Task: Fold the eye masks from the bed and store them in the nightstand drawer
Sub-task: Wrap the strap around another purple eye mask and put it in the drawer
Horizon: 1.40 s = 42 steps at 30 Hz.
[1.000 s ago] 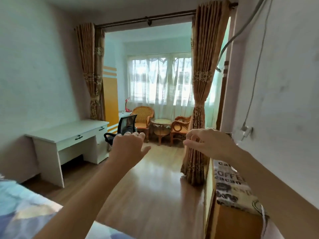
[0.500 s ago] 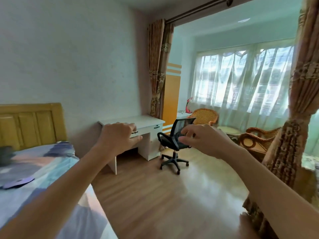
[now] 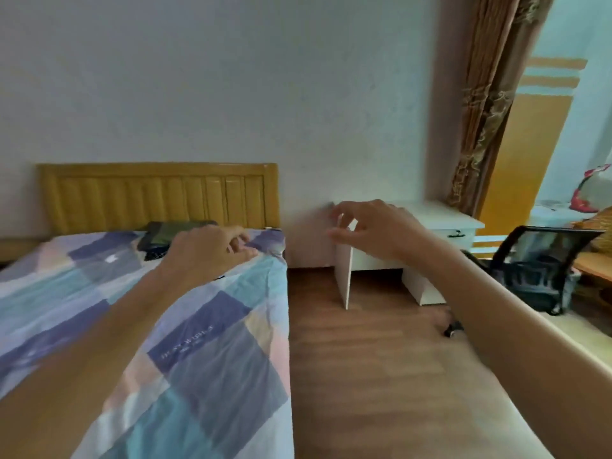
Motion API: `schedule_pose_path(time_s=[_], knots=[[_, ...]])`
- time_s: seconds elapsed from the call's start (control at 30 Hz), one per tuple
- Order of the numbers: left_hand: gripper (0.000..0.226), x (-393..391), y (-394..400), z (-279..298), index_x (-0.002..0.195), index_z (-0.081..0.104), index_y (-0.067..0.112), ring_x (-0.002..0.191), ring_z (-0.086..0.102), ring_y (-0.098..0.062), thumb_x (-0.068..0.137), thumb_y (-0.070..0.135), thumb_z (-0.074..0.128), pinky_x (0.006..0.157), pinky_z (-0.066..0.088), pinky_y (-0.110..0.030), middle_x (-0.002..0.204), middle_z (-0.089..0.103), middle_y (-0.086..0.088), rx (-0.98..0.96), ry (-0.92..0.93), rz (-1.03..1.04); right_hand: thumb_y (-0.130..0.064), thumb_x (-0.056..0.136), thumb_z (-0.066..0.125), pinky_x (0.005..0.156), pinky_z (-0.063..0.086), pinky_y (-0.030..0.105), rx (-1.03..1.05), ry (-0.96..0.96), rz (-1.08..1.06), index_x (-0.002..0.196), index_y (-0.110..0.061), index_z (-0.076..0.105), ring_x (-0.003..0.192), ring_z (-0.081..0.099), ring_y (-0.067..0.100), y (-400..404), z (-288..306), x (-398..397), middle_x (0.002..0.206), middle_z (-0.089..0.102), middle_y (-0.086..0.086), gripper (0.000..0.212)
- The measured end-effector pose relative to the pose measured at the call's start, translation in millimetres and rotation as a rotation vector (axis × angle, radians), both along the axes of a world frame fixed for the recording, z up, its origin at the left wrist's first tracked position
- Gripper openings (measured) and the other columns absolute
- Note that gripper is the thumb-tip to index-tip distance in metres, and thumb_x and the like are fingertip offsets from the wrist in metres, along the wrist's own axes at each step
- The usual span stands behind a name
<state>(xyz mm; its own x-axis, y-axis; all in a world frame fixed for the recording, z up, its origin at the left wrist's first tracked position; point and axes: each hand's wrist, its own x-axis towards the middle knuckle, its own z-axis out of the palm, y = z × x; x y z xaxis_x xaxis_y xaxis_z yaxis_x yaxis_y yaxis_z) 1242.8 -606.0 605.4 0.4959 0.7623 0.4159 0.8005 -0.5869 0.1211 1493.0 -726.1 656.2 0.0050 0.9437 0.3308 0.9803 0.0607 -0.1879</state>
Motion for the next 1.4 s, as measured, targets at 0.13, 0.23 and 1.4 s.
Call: schedule_pose_path(time_s=[0.13,0.23,1.4], knots=[[0.033,22.5,23.4,-30.9,0.108,0.059,0.029,0.086,0.06,-0.008,0.088,0.055,0.052,0.08,0.049,-0.028,0.088,0.062,0.017,-0.106,0.038,0.227,-0.057,0.087,0.05,0.088,0.047,0.036,-0.018,-0.005,0.206,0.119,-0.035,0.054,0.102,0.062,0.015,60.2,-11.3,45.6,0.111,0.066,-0.013,0.039],[0.033,69.2,35.3,-26.3,0.111,0.059,0.031,0.082,0.054,-0.004,0.088,0.055,0.052,0.074,0.044,-0.024,0.087,0.059,0.019,-0.113,0.063,0.294,-0.058,0.086,0.051,0.084,0.048,0.035,-0.043,0.02,0.301,0.11,-0.039,0.057,0.098,0.061,0.013,90.8,-18.8,95.1,0.095,0.061,-0.021,0.031],[0.026,186.6,620.7,-137.9,0.103,0.061,0.035,0.087,0.058,-0.007,0.087,0.054,0.055,0.082,0.047,-0.032,0.089,0.061,0.018,-0.347,-0.15,0.683,-0.053,0.09,0.049,0.082,0.046,0.034,-0.355,-0.022,0.855,0.121,-0.033,0.054,0.095,0.055,0.011,822.9,-156.5,150.8,0.1,0.067,-0.014,0.037]])
